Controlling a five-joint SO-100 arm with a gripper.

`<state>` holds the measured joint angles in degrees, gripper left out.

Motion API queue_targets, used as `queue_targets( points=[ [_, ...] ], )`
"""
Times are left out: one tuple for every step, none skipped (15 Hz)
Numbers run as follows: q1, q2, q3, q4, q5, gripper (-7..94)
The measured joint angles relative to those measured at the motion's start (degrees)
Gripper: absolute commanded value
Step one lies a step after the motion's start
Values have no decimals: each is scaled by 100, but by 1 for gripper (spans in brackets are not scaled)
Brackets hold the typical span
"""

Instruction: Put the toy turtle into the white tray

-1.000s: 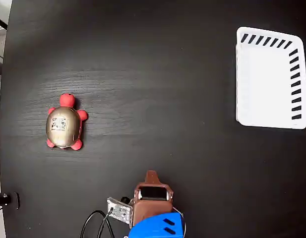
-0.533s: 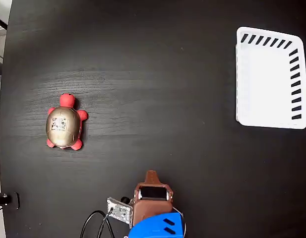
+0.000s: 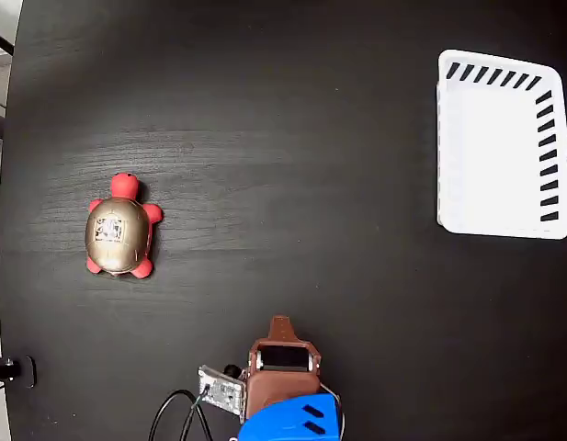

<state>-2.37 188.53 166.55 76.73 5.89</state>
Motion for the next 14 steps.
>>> queue_targets(
  points=[
    [-18,0,0,0,-62,0],
    [-62,0,0,0,-79,0],
    [-97,0,0,0,-97,0],
    [-158,0,0,0,-185,0],
    [-246,-18,9,-44,-290,0],
    [-378,-53,9,-114,-352,0],
    [-404,-105,9,-202,-378,0],
    [-475,-378,9,-325,-378,0],
    [-545,-642,0,-475,-404,0],
    [-527,-932,-70,-606,-475,0],
    [-483,-1389,-264,-773,-475,0],
    [-475,-1802,-562,-870,-475,0],
    [-510,-2215,-967,-949,-501,0],
    [-562,-2672,-1345,-967,-562,0]
  ],
)
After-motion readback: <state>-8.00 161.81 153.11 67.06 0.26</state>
